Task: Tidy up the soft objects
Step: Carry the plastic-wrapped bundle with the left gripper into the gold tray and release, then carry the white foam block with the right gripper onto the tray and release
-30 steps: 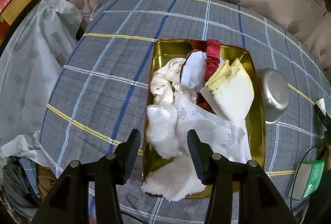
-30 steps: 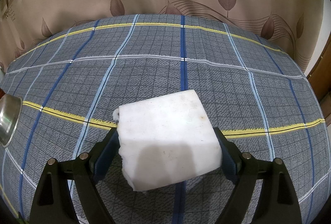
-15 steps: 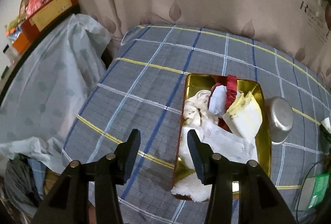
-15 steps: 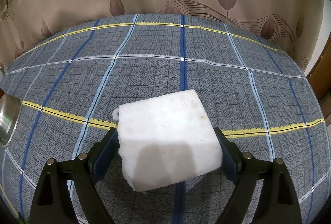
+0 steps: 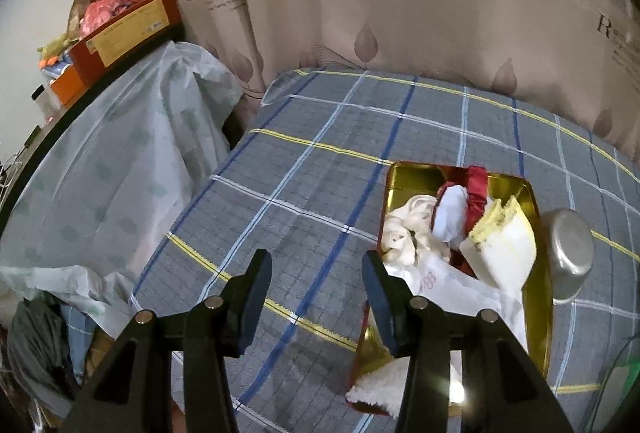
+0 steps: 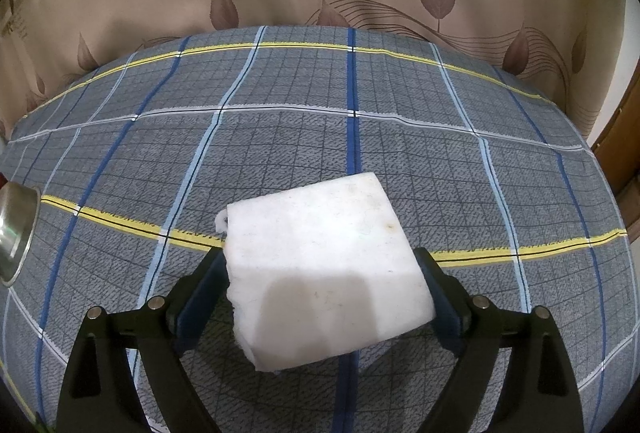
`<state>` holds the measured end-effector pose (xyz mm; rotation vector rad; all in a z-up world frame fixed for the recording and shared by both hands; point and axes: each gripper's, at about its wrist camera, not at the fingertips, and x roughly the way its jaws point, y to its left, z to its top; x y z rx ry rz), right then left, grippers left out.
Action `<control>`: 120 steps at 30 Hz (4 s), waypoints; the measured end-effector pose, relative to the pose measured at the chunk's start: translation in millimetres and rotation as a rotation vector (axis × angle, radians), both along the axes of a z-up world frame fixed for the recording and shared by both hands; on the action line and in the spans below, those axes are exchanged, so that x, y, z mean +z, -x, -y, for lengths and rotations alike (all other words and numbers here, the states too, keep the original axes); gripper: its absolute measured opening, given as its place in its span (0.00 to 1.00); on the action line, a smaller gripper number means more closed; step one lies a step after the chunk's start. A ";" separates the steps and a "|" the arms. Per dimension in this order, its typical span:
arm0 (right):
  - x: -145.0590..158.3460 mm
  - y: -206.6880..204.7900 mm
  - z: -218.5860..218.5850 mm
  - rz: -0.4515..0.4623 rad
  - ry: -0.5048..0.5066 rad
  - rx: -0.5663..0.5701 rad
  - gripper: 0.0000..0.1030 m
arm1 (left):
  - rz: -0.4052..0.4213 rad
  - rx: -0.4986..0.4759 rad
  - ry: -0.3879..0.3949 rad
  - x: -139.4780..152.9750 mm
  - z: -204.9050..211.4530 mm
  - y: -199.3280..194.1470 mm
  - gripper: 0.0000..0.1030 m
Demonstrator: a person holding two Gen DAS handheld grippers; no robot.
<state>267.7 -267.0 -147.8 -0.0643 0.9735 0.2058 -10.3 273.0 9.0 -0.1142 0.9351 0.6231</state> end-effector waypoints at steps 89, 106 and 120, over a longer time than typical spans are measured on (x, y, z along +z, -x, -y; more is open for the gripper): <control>90.1 202.6 -383.7 0.025 -0.096 0.659 0.76 | 0.105 0.025 0.019 -2.9 -8.2 37.6 0.47; 106.4 212.4 -366.0 0.041 -0.167 0.635 0.88 | 0.084 -0.052 0.010 -9.6 10.1 37.3 0.47; 118.2 248.8 -332.6 0.085 -0.095 0.472 0.99 | 0.057 -0.097 0.013 -6.9 16.6 49.3 0.47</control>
